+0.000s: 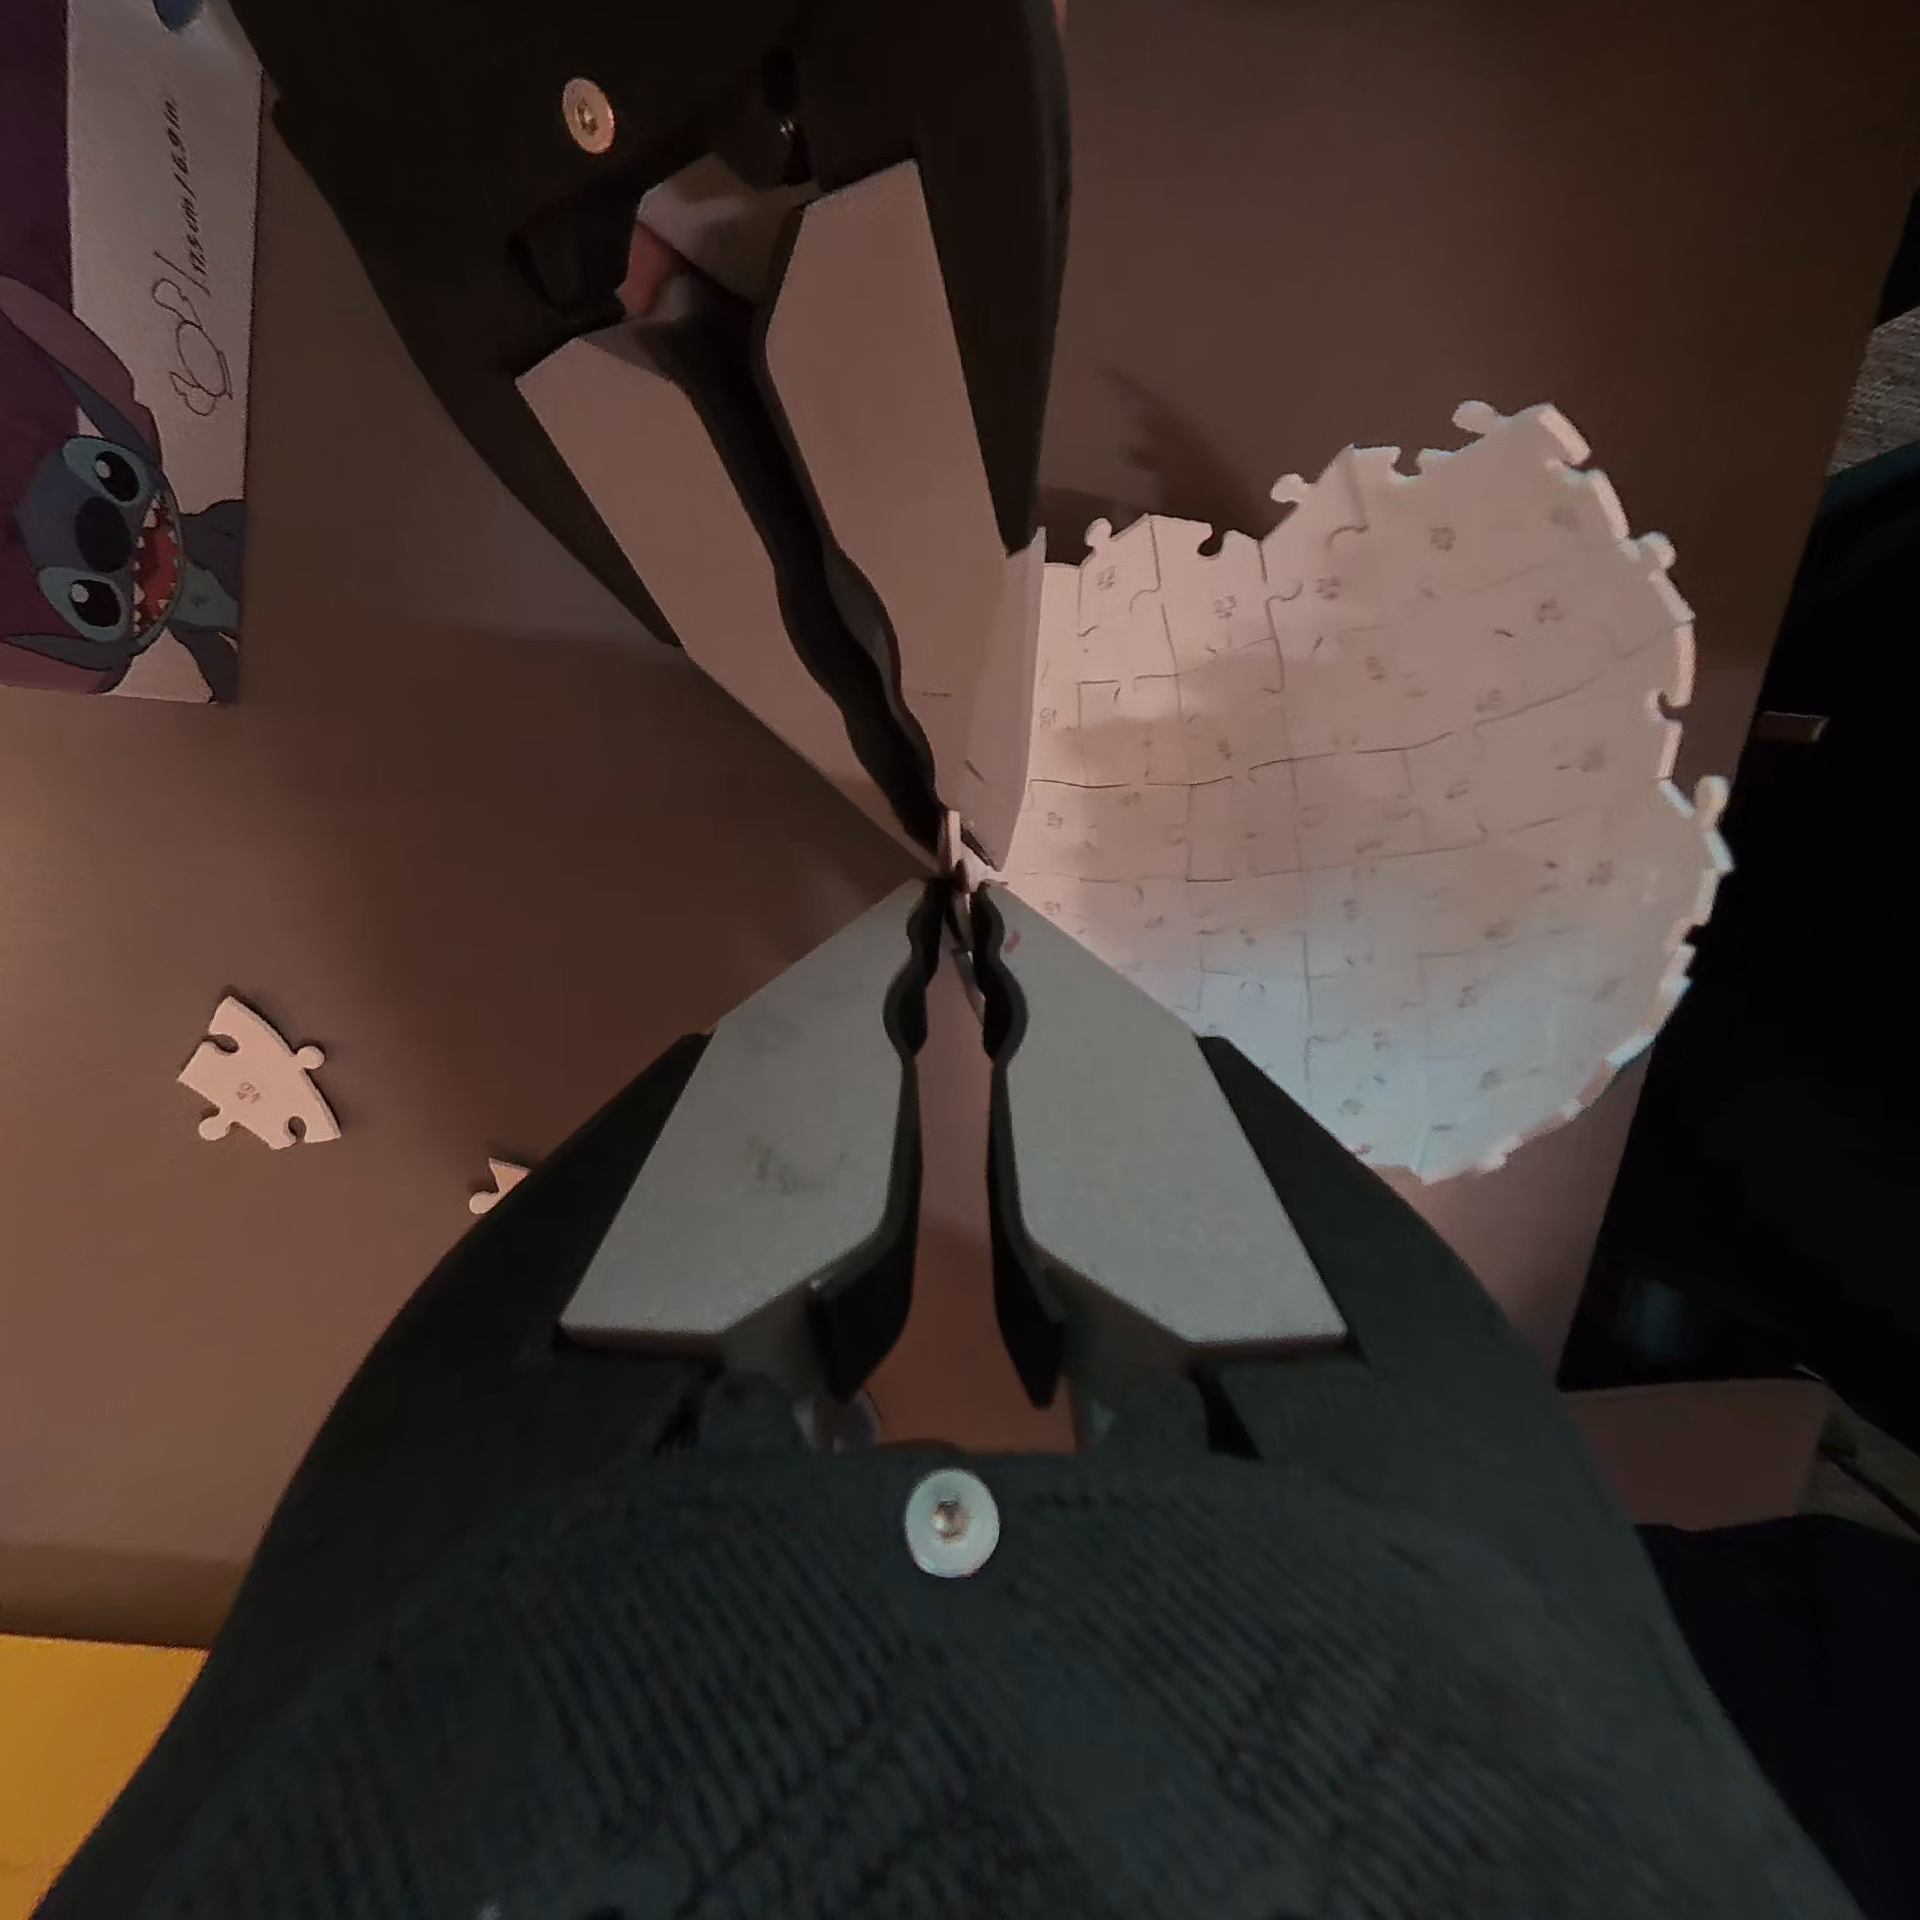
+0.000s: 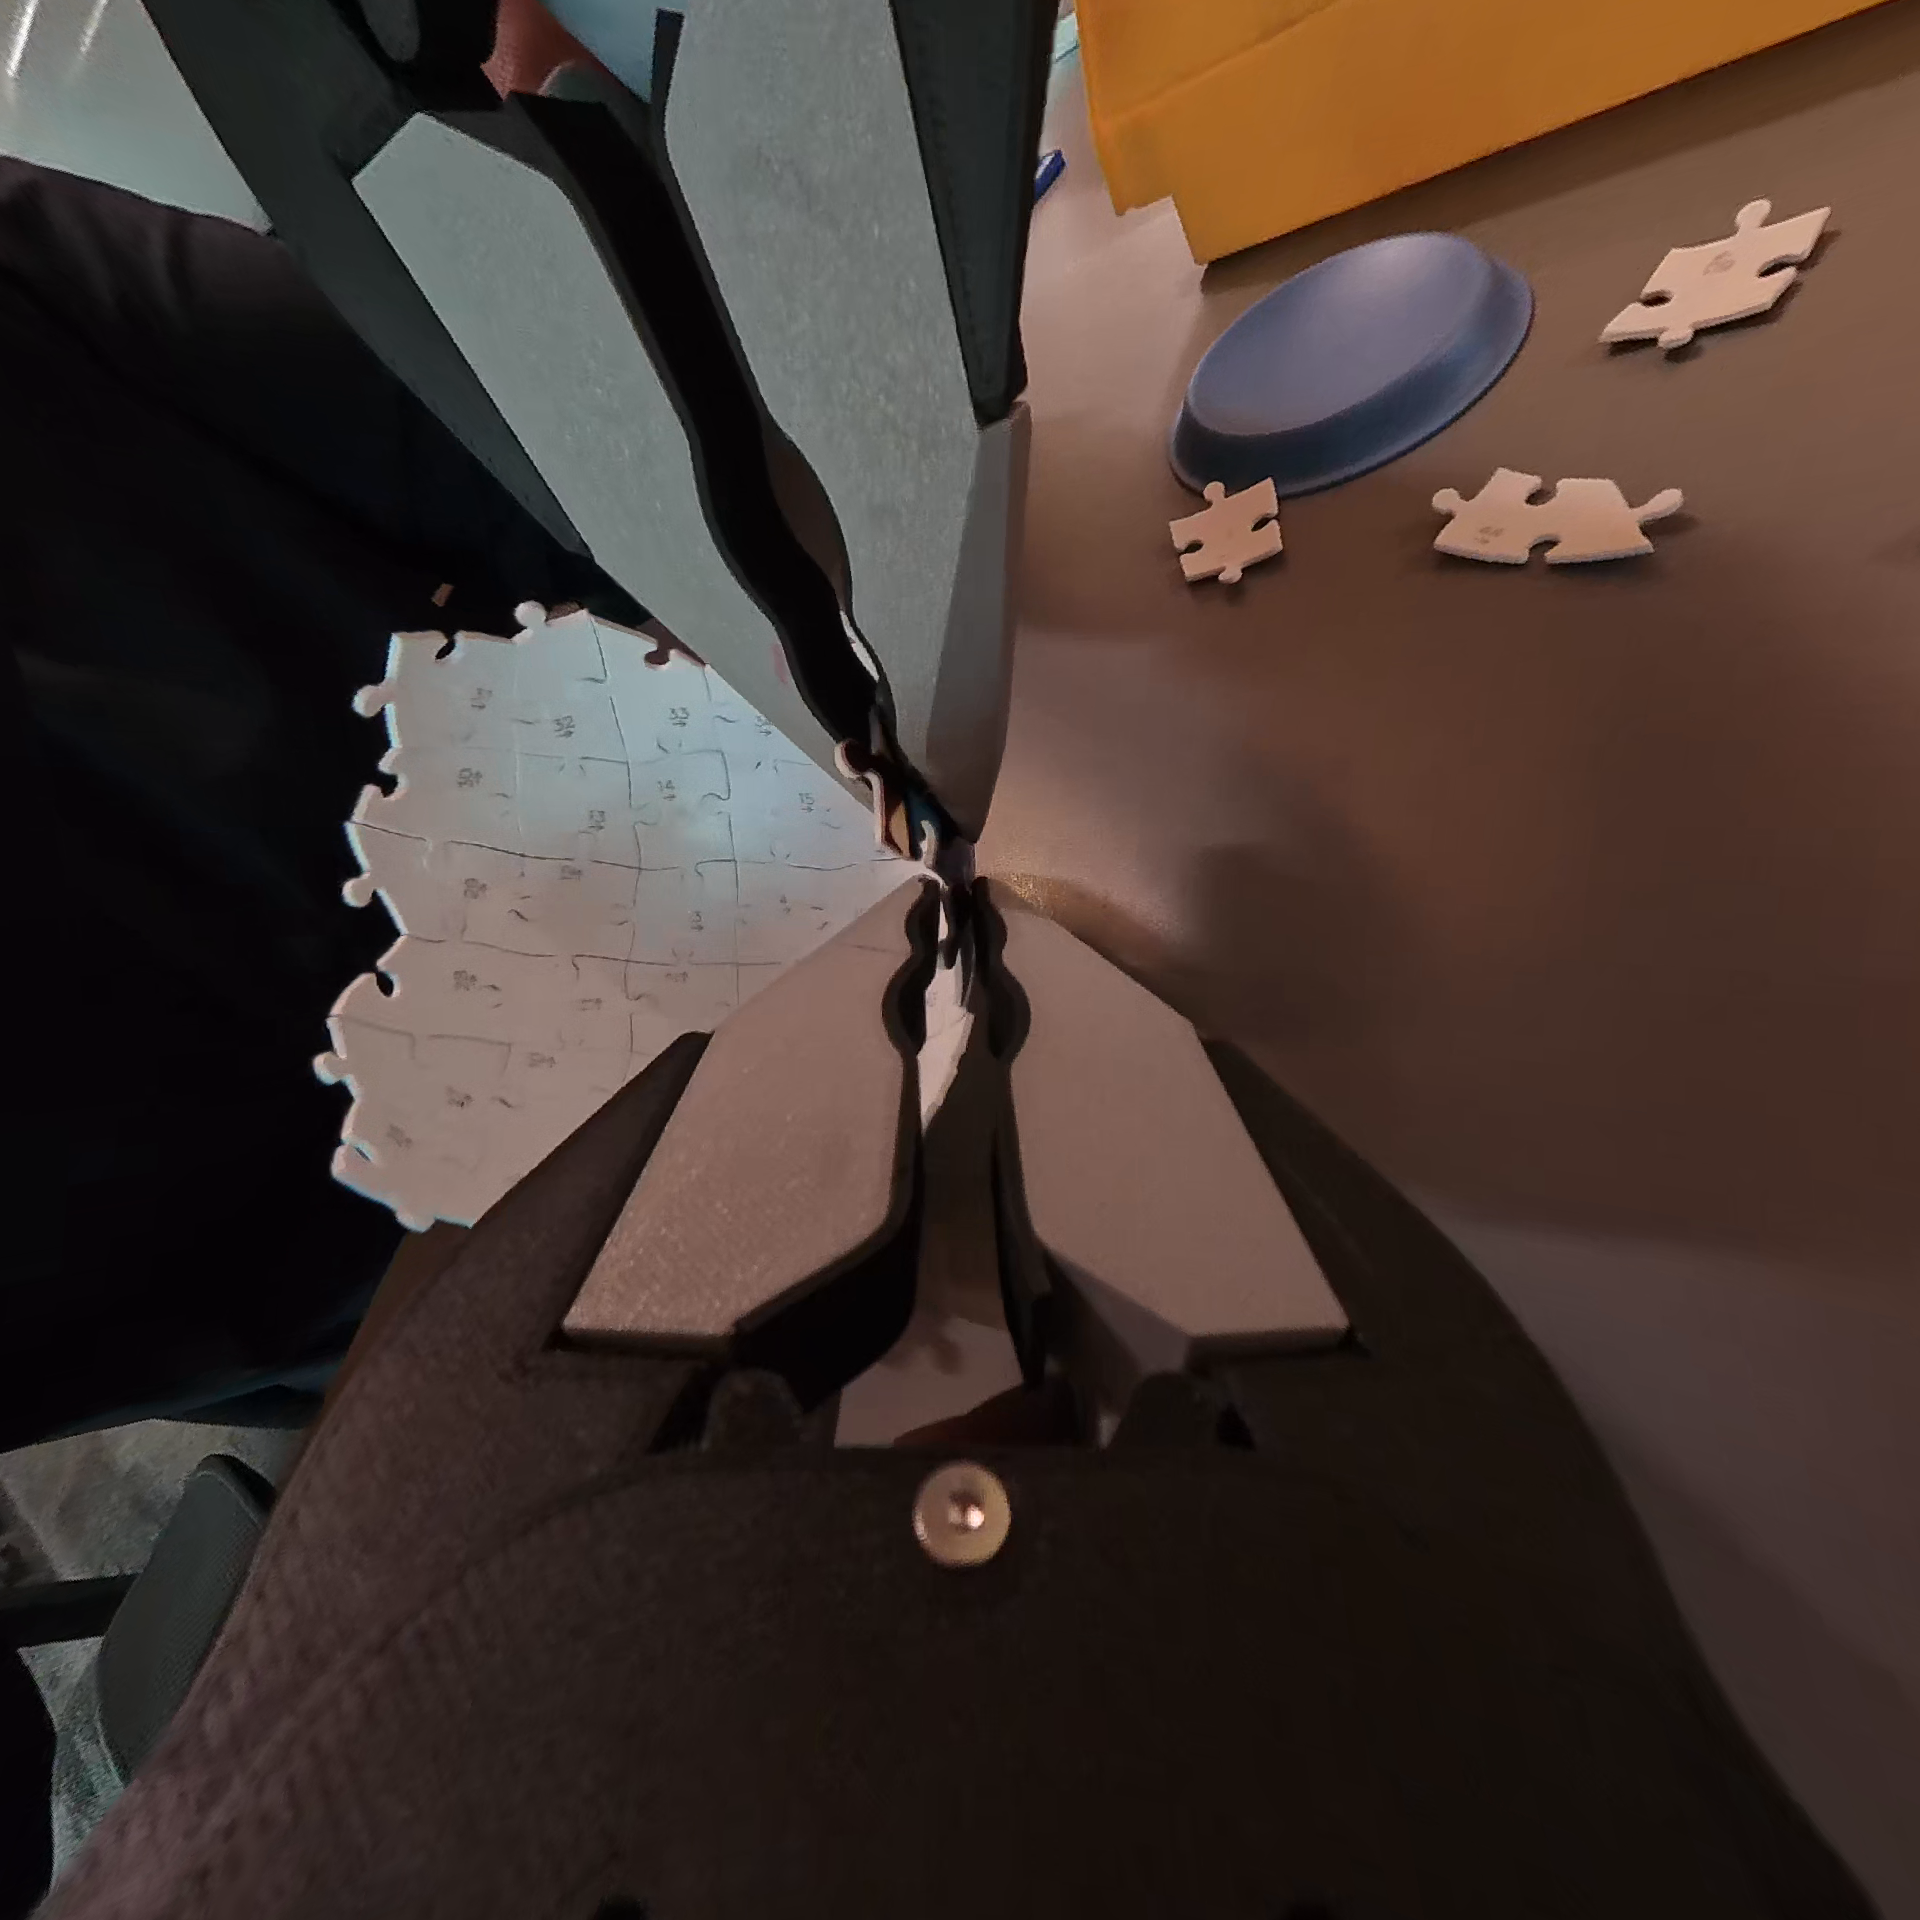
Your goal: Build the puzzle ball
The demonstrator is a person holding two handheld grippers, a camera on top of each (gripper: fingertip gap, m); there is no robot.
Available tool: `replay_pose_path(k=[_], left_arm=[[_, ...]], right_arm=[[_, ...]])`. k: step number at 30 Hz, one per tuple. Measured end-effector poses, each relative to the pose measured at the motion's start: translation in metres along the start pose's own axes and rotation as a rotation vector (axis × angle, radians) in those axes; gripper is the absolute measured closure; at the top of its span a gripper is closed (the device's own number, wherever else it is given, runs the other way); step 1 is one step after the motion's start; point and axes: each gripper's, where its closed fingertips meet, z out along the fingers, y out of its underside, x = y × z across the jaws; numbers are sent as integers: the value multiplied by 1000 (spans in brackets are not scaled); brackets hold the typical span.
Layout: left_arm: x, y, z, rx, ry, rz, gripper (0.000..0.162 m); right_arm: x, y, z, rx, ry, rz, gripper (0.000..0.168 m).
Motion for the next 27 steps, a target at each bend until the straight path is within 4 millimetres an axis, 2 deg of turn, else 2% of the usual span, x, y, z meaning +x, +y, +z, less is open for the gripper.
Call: replay_pose_path(k=[6,21,27], left_arm=[[5,0,0,-6,-1,54,158],[10,2,2,-35,-52,170,159],[10,1,1,-22,-30,132,159]], right_arm=[[-3,1,2,-13,-15,-22,167],[-9,5,4,-27,-78,55,167],[-9,3,4,-15,-59,24,166]])
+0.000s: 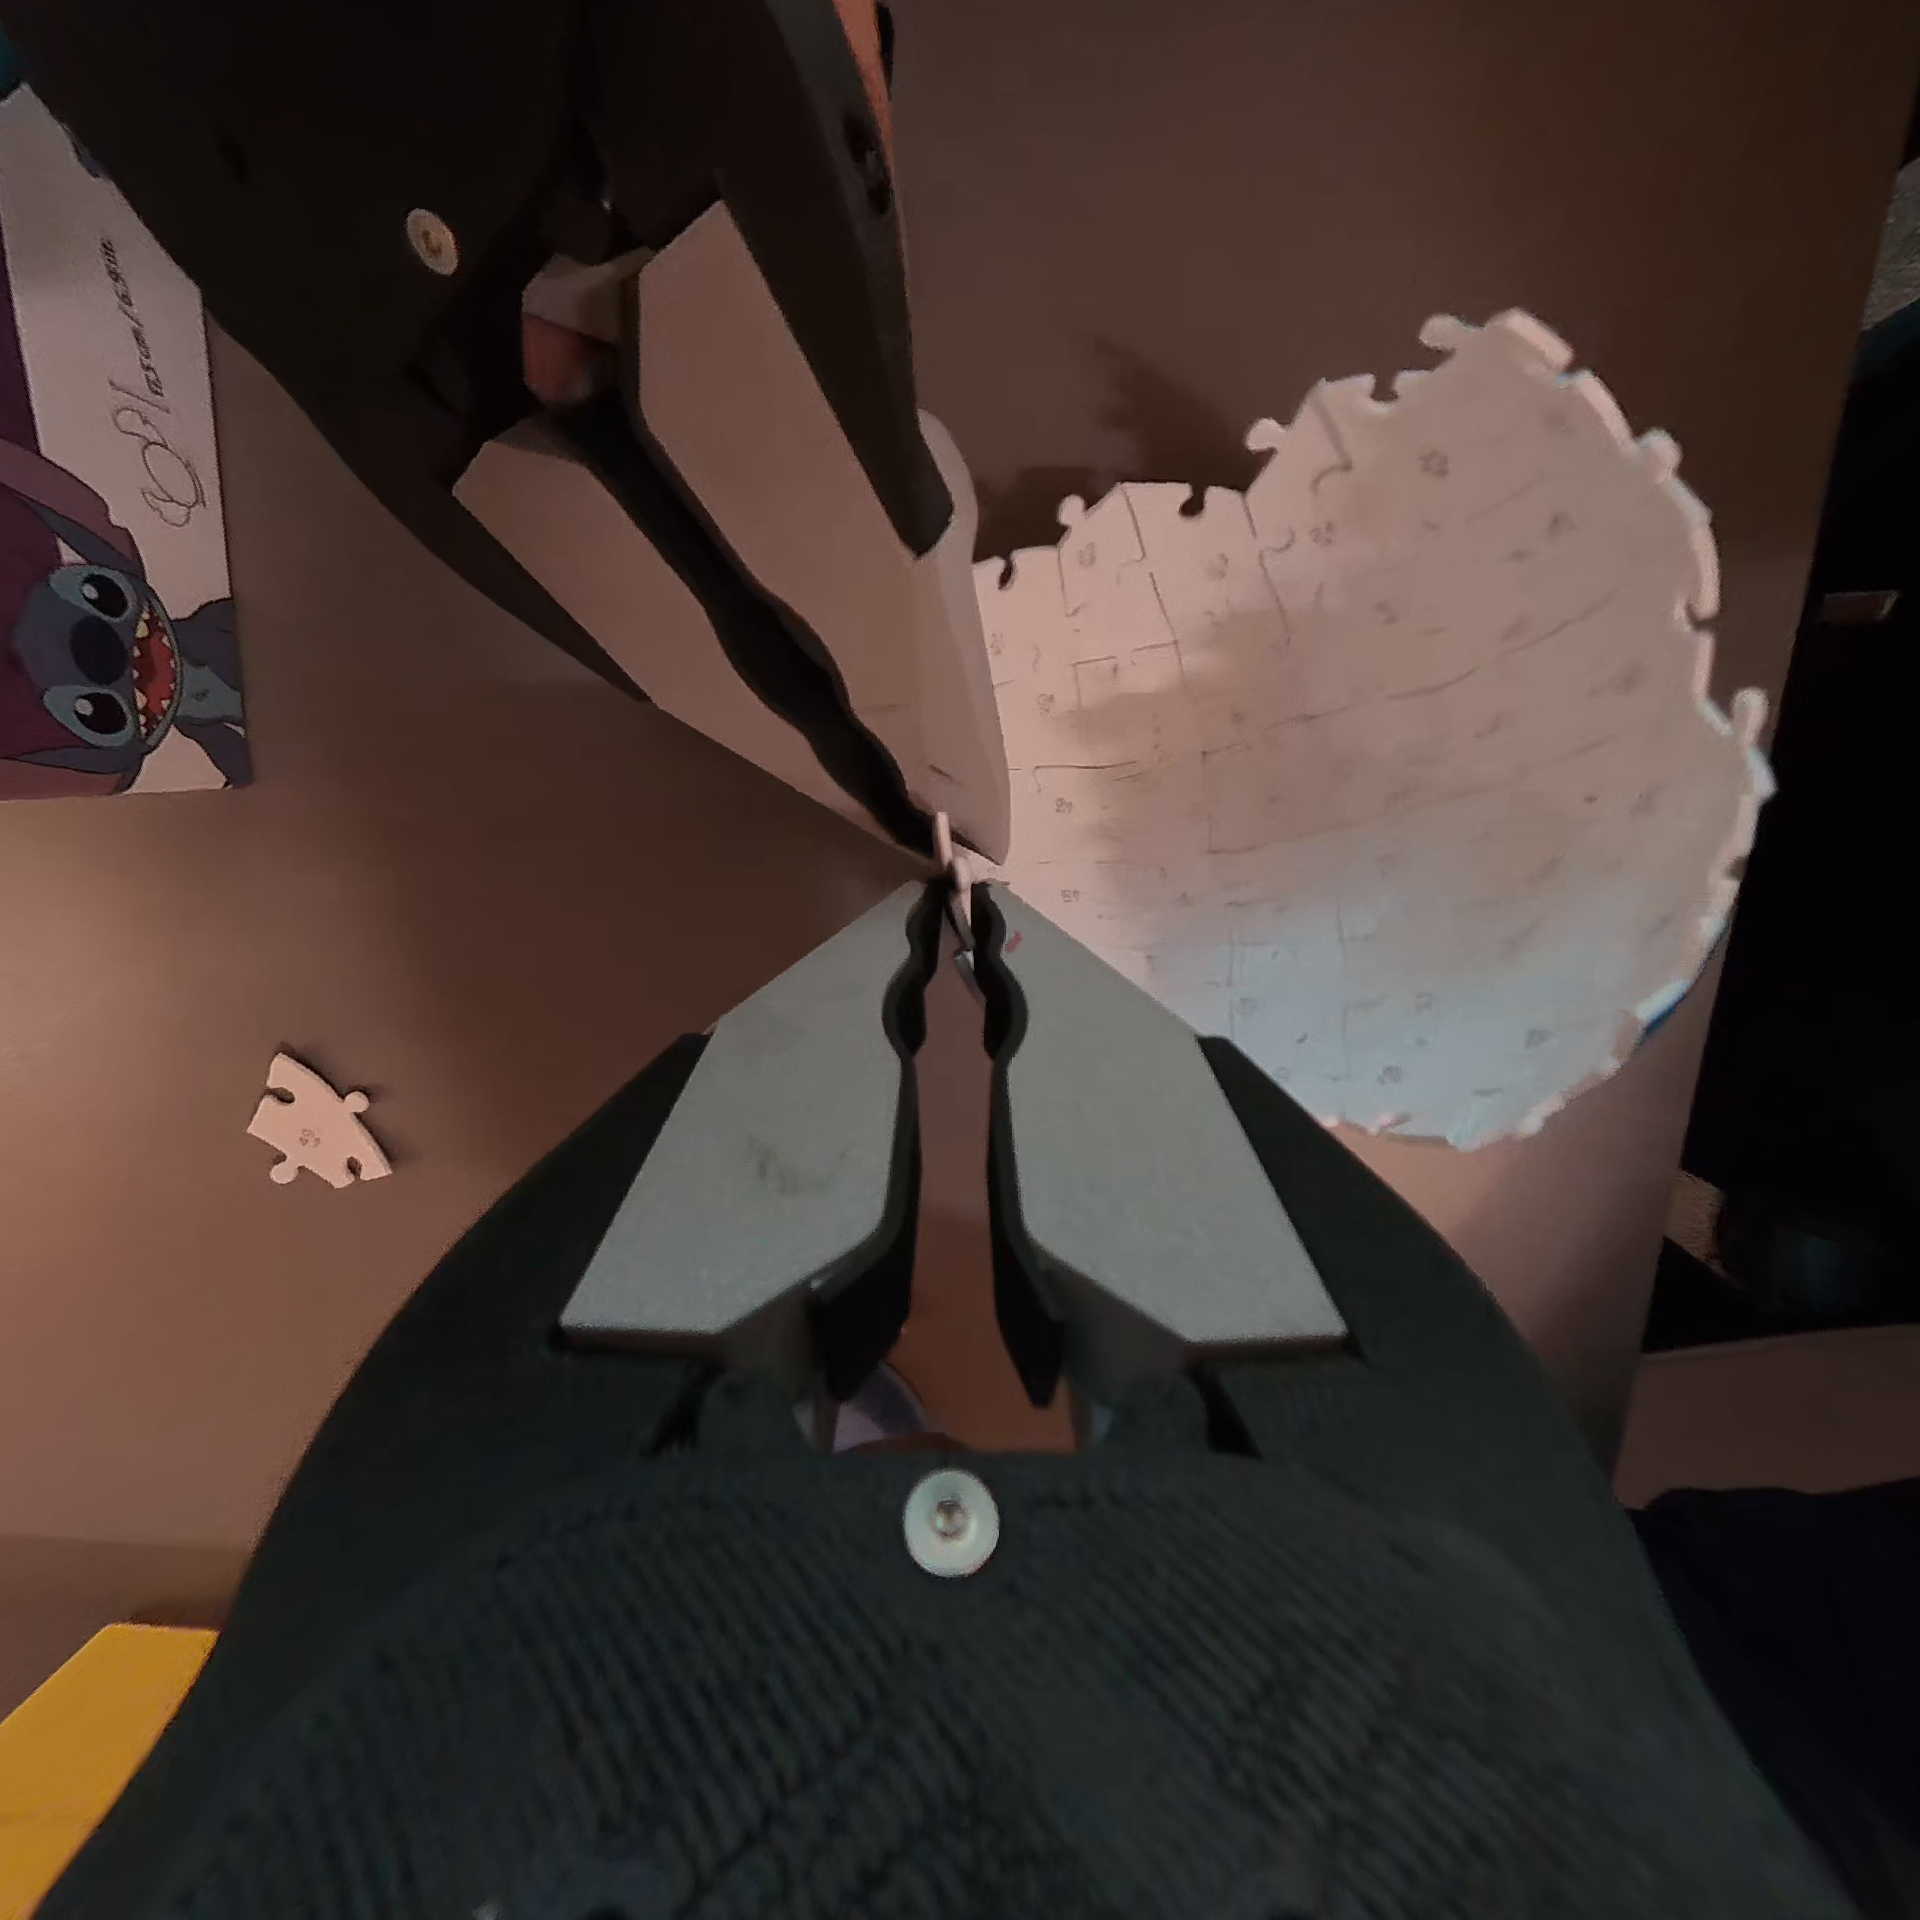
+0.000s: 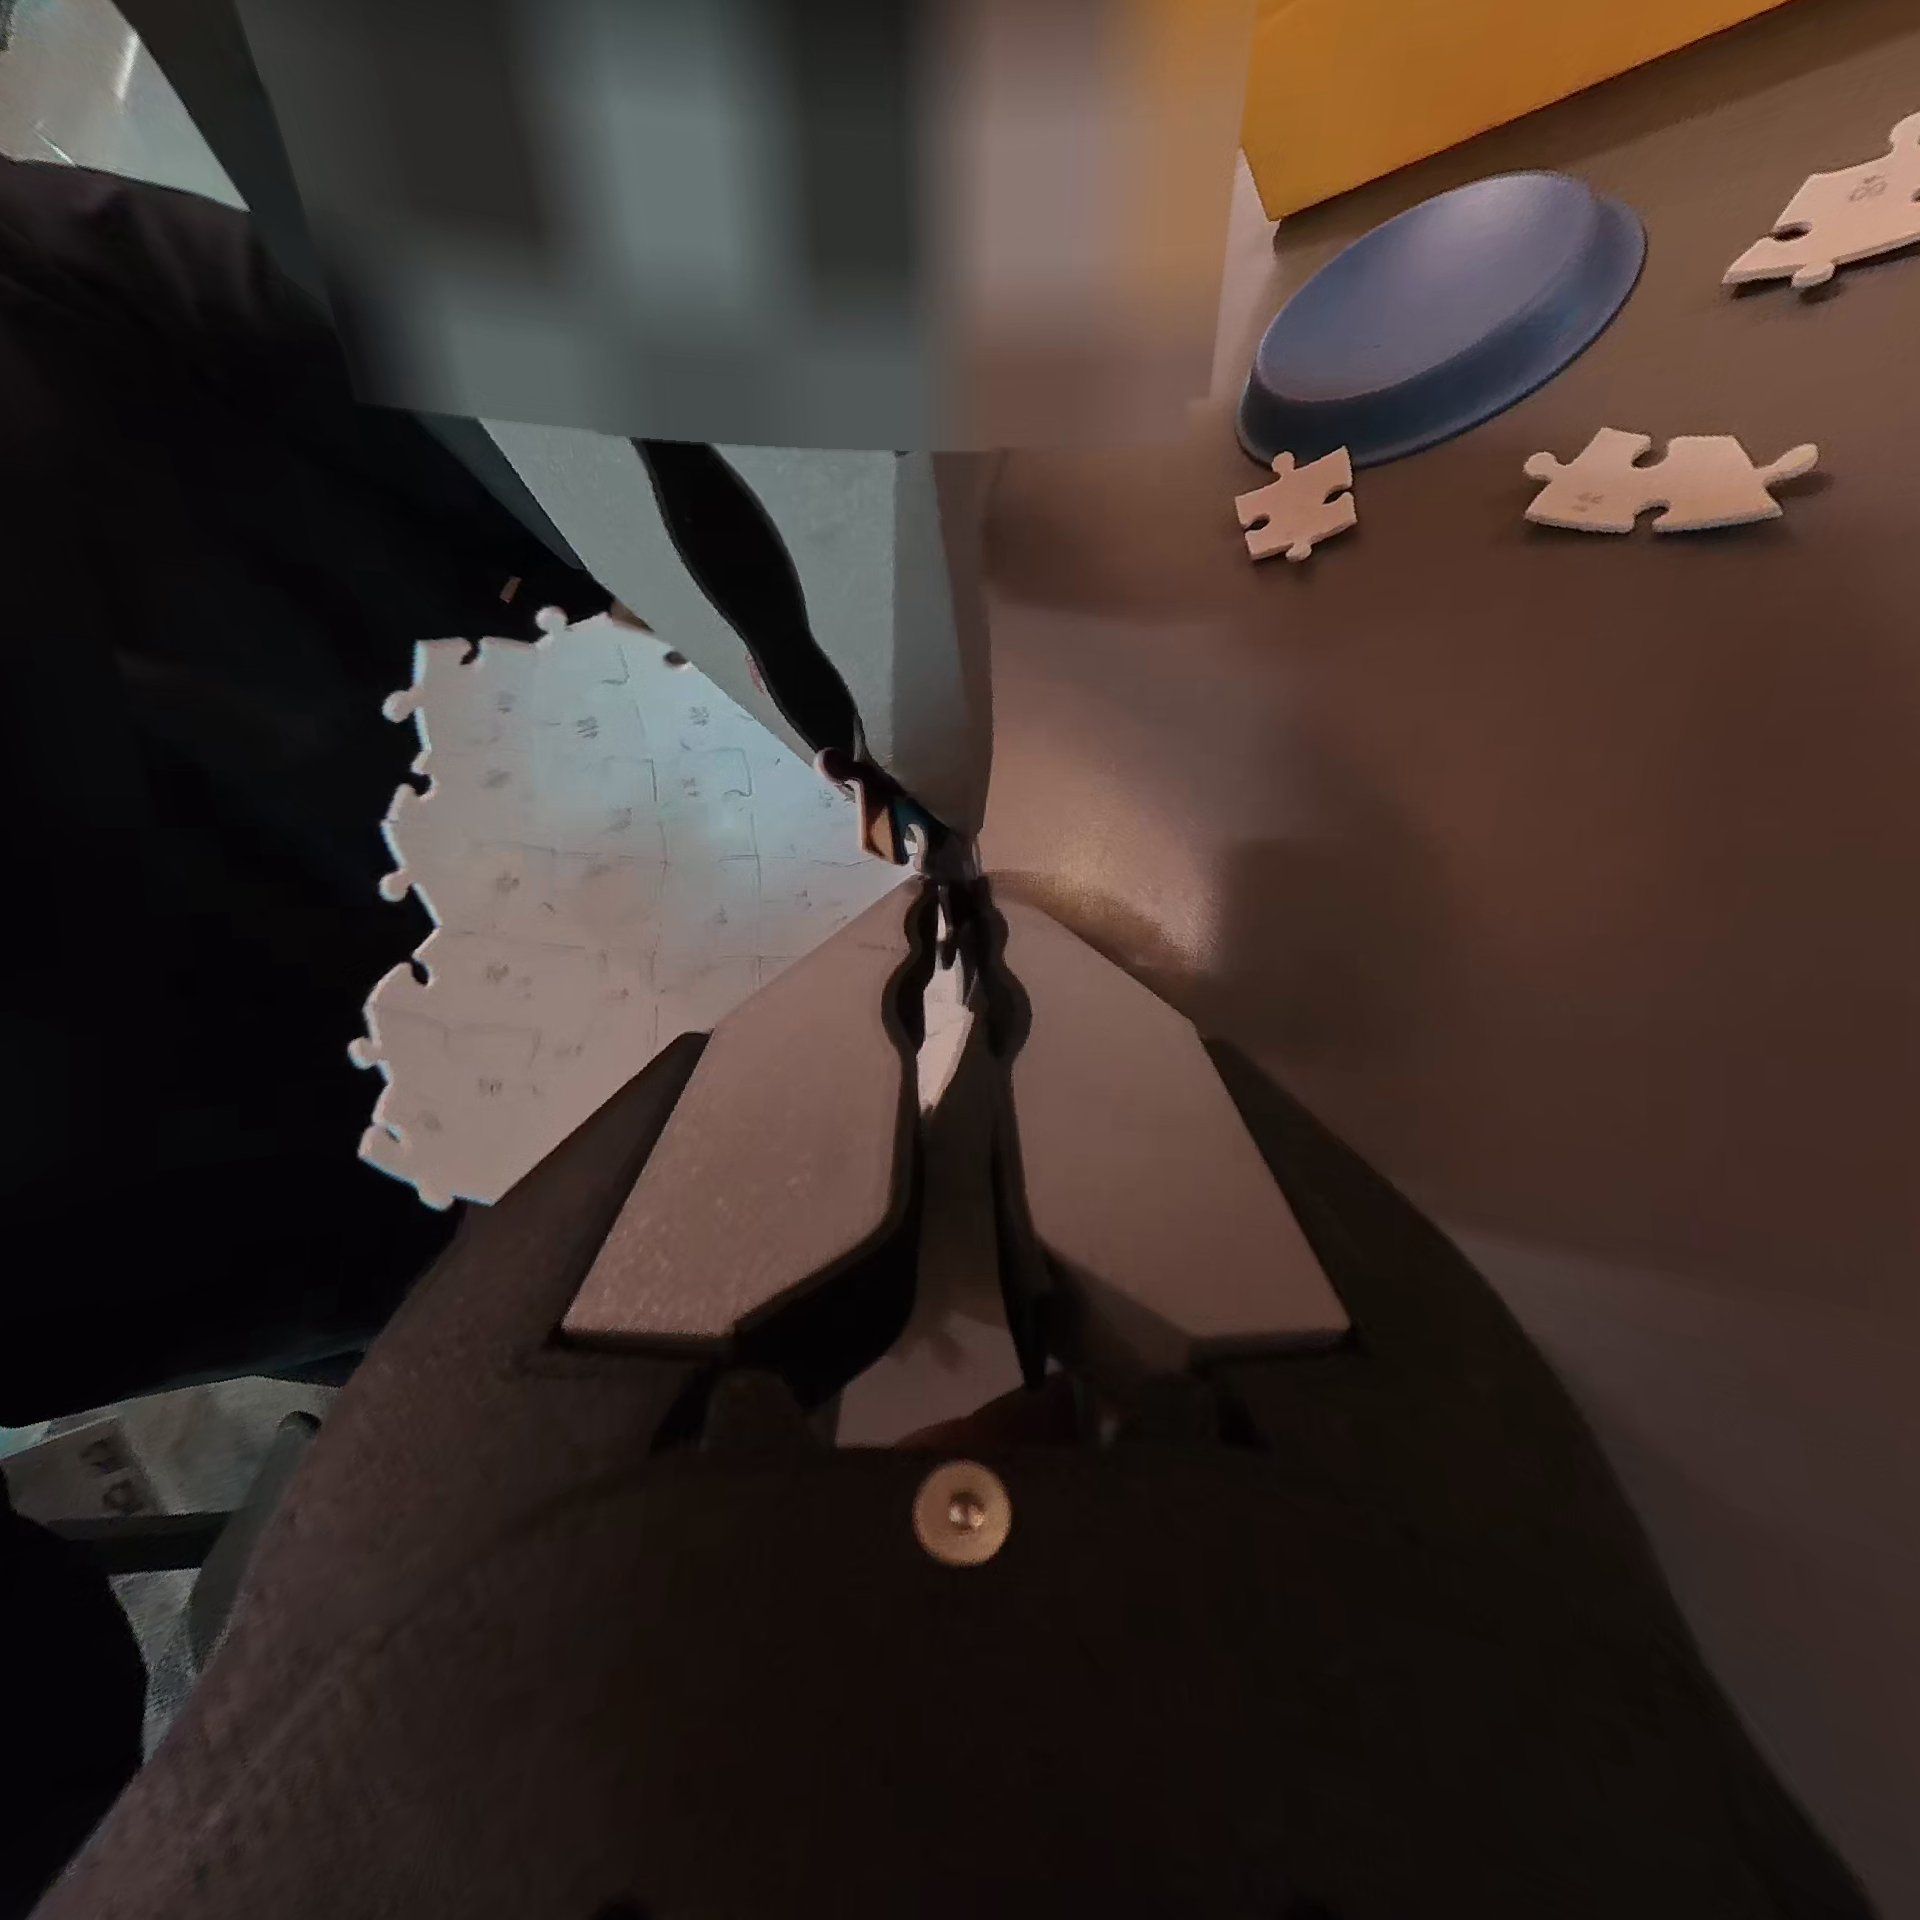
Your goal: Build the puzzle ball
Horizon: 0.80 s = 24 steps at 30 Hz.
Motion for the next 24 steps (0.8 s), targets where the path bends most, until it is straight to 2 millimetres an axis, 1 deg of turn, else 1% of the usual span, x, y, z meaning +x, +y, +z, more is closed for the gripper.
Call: replay_pose_path(k=[6,11,13,14,17,24], left_arm=[[-5,2,-3,3,-12,-30,160],[-7,4,-4,6,-2,-76,160],[-10,4,-5,10,-3,-112,160],[-11,5,-5,12,0,-128,159],[-11,6,-5,11,16,-158,159],[-7,8,-4,-8,12,-148,159]], right_arm=[[5,-6,1,17,99,-123,164],[10,-9,1,30,173,-162,159],[11,-11,0,40,192,-174,166],[12,-11,0,42,207,-180,167],[13,-11,1,40,229,-180,168],[11,-10,4,38,229,-183,168]])
